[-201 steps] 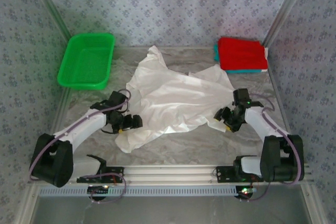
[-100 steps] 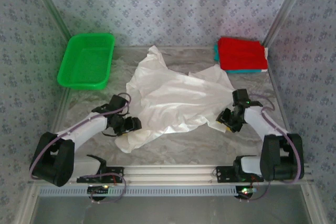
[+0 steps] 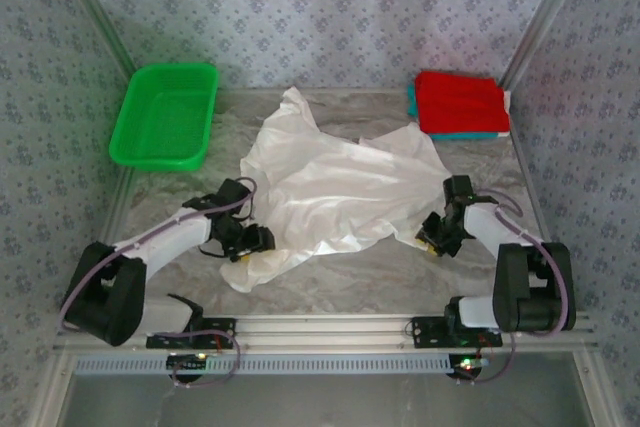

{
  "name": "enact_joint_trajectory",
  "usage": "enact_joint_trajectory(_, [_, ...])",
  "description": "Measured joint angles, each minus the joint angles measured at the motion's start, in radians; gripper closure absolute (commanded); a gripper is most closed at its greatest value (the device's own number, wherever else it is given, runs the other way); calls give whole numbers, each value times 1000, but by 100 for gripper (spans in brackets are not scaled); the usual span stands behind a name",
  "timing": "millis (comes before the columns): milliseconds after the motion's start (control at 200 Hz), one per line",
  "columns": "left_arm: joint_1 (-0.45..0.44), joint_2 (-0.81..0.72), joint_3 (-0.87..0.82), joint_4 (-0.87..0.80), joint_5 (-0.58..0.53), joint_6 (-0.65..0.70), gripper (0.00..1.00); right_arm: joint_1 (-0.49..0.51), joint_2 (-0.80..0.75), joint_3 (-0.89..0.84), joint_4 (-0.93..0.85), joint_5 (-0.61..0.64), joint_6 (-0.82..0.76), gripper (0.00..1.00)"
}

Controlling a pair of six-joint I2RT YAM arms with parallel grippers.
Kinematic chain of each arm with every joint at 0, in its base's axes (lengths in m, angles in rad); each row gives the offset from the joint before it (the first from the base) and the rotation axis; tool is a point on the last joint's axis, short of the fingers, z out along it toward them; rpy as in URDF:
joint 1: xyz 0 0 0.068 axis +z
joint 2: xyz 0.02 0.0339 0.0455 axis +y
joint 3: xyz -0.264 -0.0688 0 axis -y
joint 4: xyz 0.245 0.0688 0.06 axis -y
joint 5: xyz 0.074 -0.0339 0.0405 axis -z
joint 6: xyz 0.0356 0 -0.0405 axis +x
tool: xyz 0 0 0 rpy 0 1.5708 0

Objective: Fold and stack the t-shirts

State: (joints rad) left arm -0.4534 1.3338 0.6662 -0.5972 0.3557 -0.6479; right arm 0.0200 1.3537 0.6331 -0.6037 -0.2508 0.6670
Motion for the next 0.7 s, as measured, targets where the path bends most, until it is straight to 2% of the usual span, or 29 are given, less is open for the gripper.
enact_joint_trajectory(50, [0,16,-2,11,1,-9,100,2,2,3,13,-5,2,99])
enact_joint_trajectory(200, [22,7,14,26,0,-12,100,-8,-36,47,-9,-16,-13,100])
enact_joint_trajectory(330, [144,-57,85,10,24,-12,100,-79,-106,140,-73,-27,-47,100])
enact_joint_trajectory(465, [272,-66,262,-11,48,5,100,-139,-108,306,-142,-34,-93,100])
enact_joint_trajectory(590, [322,60,496,-8,81,48,100,-160,-31,492,-151,-44,-123,100])
enact_joint_trajectory(640, [332,144,595,0,90,70,79,-171,23,560,-141,-46,-129,100])
enact_joint_trajectory(670, [336,197,651,0,94,80,63,-178,66,602,-129,-48,-134,100])
enact_joint_trajectory(700, [341,256,707,-2,95,97,52,-183,106,635,-114,-50,-134,100])
